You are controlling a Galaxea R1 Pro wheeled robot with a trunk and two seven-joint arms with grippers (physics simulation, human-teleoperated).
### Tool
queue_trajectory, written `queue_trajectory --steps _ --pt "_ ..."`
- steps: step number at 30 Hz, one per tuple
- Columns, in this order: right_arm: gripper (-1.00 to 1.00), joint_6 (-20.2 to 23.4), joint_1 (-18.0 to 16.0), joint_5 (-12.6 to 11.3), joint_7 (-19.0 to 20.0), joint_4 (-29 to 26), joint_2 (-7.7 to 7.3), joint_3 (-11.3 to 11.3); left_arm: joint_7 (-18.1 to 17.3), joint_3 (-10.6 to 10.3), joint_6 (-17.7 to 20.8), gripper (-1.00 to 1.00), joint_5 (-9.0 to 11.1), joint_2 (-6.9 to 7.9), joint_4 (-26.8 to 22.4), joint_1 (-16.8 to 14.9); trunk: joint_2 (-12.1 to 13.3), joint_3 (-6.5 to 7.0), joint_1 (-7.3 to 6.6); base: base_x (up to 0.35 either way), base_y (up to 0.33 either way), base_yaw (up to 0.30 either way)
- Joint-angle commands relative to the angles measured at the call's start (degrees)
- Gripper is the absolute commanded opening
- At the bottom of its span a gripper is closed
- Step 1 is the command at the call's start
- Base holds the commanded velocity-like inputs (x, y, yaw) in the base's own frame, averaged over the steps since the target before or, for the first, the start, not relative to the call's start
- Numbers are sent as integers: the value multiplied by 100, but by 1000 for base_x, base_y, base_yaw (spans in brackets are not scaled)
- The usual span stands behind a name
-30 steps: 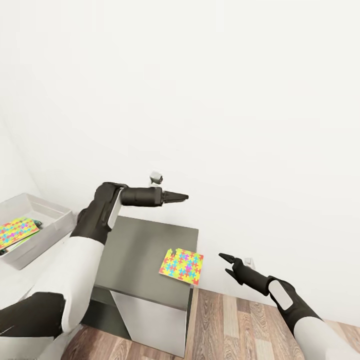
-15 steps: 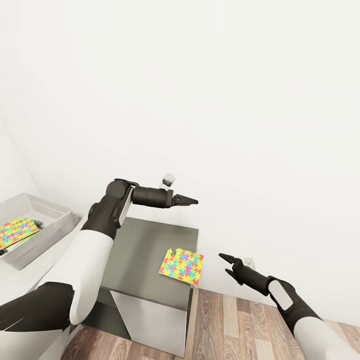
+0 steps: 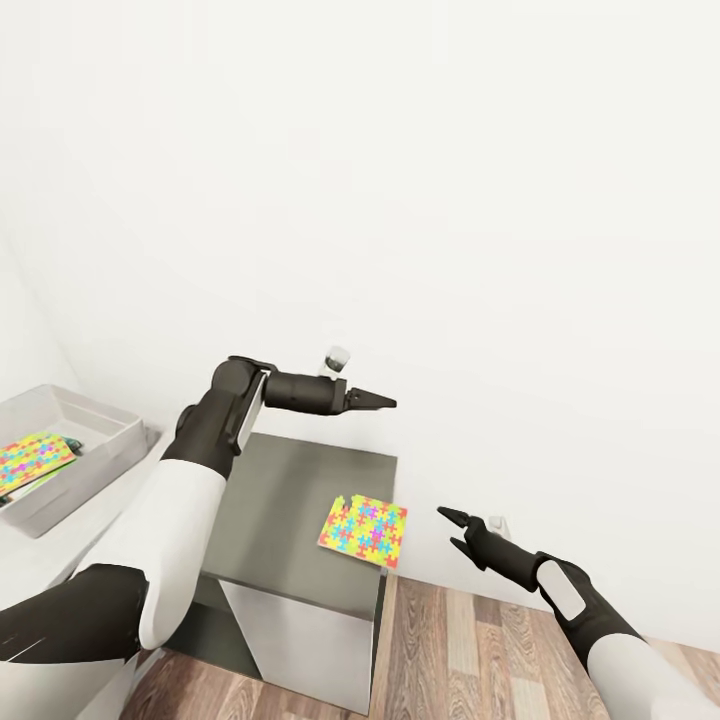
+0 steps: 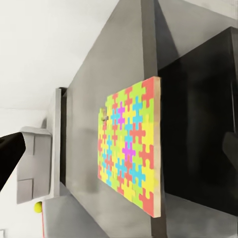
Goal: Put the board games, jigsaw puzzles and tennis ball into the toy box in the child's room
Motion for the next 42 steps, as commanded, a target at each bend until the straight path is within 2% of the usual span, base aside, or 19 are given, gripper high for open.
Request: queue_trajectory --steps 1,24,33,42 --pt "100 38 -5 -15 6 1 3 -19 -52 9 60 100 -59 -2 -11 -5 -47 -25 23 0 0 0" --pt "100 138 -9 -59 -7 -8 16 -26 -88 27 60 100 -9 33 -53 -5 -969 -438 528 0 0 0" --pt "100 333 -16 -75 -364 -8 188 -26 -113 51 60 100 4 40 -55 -5 -969 -438 528 0 0 0" --pt "100 357 -18 -95 -438 -8 211 -30 -116 70 60 100 12 40 -56 -5 -969 -438 528 0 19 0"
